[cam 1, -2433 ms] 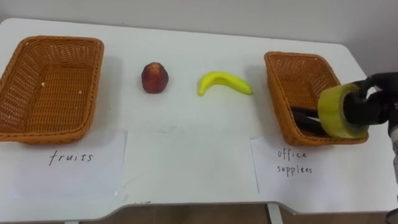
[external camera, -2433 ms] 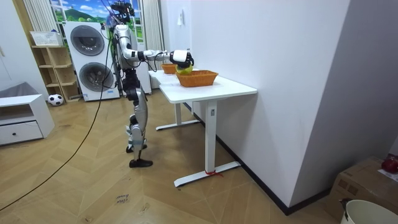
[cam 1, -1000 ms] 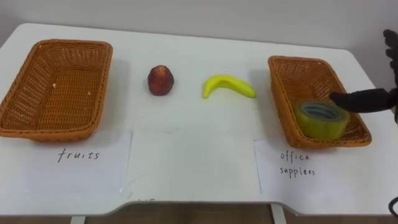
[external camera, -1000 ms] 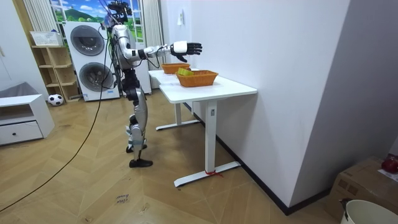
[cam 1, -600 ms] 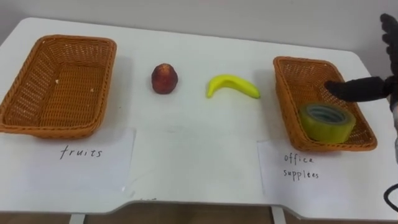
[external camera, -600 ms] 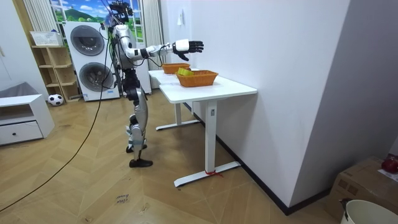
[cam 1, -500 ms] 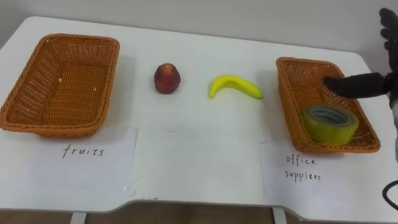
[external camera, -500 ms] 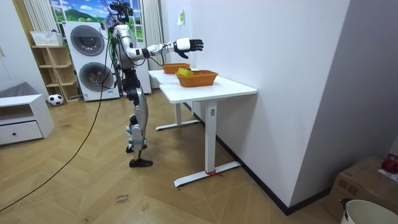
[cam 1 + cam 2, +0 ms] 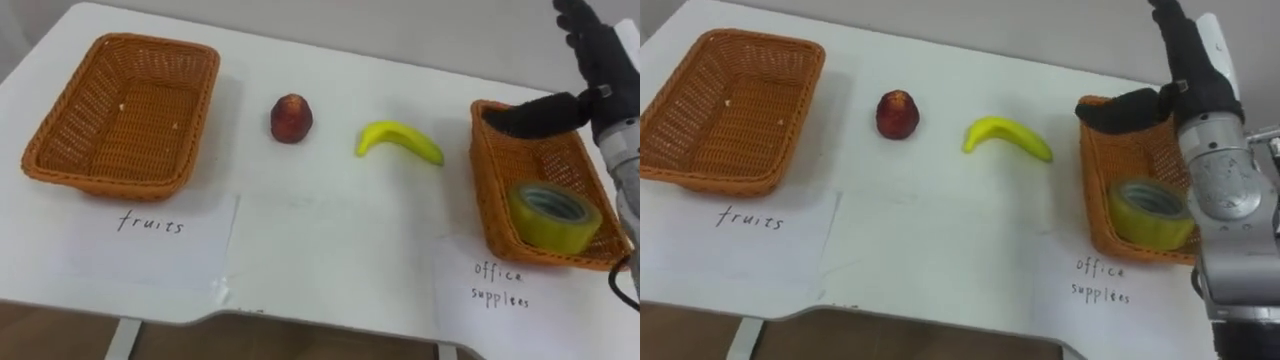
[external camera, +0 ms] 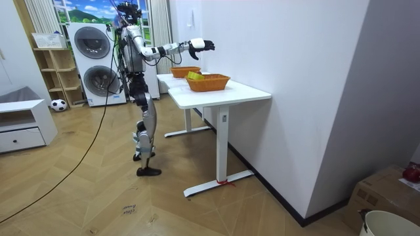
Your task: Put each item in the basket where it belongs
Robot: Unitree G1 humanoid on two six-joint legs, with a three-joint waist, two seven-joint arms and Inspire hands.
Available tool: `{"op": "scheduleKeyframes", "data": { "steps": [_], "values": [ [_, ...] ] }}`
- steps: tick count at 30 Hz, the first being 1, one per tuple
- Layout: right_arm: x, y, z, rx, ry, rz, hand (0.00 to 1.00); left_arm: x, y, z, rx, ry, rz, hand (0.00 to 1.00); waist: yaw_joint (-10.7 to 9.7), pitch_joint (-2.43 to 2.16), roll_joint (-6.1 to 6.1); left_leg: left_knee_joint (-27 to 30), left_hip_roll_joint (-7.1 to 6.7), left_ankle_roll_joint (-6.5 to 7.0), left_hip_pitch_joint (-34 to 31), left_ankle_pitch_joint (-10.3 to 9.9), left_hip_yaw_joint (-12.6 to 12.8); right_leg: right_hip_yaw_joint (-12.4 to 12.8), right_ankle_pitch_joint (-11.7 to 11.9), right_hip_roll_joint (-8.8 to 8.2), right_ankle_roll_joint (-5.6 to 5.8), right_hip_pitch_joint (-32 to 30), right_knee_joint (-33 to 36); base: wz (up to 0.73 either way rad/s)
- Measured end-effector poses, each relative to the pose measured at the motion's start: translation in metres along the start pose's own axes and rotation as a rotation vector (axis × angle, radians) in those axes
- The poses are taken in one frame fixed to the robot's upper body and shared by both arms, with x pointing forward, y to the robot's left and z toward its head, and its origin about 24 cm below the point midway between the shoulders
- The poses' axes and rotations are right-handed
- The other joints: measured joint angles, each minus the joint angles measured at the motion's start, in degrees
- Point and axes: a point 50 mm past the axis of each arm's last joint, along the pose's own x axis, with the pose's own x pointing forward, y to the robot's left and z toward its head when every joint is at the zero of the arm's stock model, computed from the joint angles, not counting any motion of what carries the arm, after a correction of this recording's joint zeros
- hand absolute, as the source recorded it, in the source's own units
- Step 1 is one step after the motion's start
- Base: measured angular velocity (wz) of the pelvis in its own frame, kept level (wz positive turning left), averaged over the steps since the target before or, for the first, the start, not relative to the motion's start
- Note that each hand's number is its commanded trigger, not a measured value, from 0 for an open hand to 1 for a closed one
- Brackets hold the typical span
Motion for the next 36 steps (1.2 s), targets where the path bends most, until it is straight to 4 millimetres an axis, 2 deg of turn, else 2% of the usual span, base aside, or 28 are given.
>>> {"op": "scheduleKeyframes", "data": {
  "steps": [1,4,10,11,14,18,24,28,33,36],
  "values": [
    [0.000,0.001,0.000,-0.001,0.000,0.011,0.00,0.000,0.000,-0.001,0.007,0.006,-0.002,0.00,0.54,-0.12,-0.22,0.34,-0.03,0.00,-0.04,0.00,-0.35,-0.26,0.00,-0.06,0.00,0.09,0.00,0.19],
    [0.000,0.003,0.000,-0.006,0.001,0.032,0.00,0.000,0.001,-0.003,0.010,0.022,-0.008,0.00,1.51,-0.07,-0.39,0.64,-0.10,0.00,-0.55,0.00,-1.30,-1.02,0.00,-0.20,0.00,0.24,-0.01,0.20],
    [0.000,0.006,-0.001,-0.007,0.007,0.053,0.00,0.000,0.003,-0.005,0.031,0.046,-0.015,0.00,2.26,0.55,-0.05,0.83,-0.18,0.00,-1.08,0.00,-2.10,-1.62,0.00,-0.30,0.00,0.36,-0.02,0.07],
    [0.000,0.006,-0.001,-0.007,0.014,0.055,0.00,0.000,0.003,-0.005,0.033,0.046,-0.013,0.00,2.25,0.62,-0.03,0.88,-0.18,0.00,-1.51,0.00,-2.17,-2.38,-0.01,-0.34,0.01,0.23,-0.03,0.03],
    [0.000,0.008,-0.005,-0.006,0.029,0.060,0.00,0.000,0.004,-0.003,0.036,0.042,-0.013,0.00,2.22,0.67,-0.05,1.49,-0.20,0.00,-2.29,0.00,-2.18,-2.57,0.00,-0.39,0.01,-0.45,-0.01,0.00],
    [0.001,0.012,-0.012,-0.012,0.065,0.078,0.00,0.000,0.005,-0.003,0.057,0.040,-0.011,0.00,2.48,0.66,-0.05,1.54,-0.20,0.00,-2.50,0.00,-2.10,-2.55,0.00,-0.38,0.01,-0.41,-0.01,-0.01],
    [0.012,0.030,-0.017,-0.098,0.100,0.181,0.00,0.001,0.004,0.000,0.094,0.029,-0.015,0.00,2.63,0.48,-0.30,1.73,-0.19,0.00,-2.73,0.00,-2.01,-2.50,0.00,-0.35,0.00,-0.63,-0.01,0.00],
    [0.011,0.034,-0.019,-0.123,0.111,0.223,0.00,0.001,0.004,0.001,0.102,0.026,-0.018,0.00,3.83,0.42,-0.49,1.86,-0.20,0.00,-2.81,0.00,-2.11,-2.61,0.00,-0.38,0.00,-0.62,0.00,0.01],
    [0.014,0.041,-0.022,-0.199,0.127,0.260,0.00,0.001,0.006,0.002,0.144,0.020,-0.024,0.00,4.67,0.39,-1.38,2.25,-0.20,-0.02,-3.54,0.02,-2.63,-3.19,0.00,-0.40,0.00,-1.13,0.00,0.05],
    [0.015,0.047,-0.025,-0.244,0.139,0.291,0.00,0.002,0.007,0.006,0.150,0.008,-0.023,0.00,5.25,0.53,-1.95,2.42,-0.19,-0.02,-3.95,0.02,-2.66,-3.26,0.00,-0.41,0.00,-1.36,-0.03,0.02]
  ]
}}
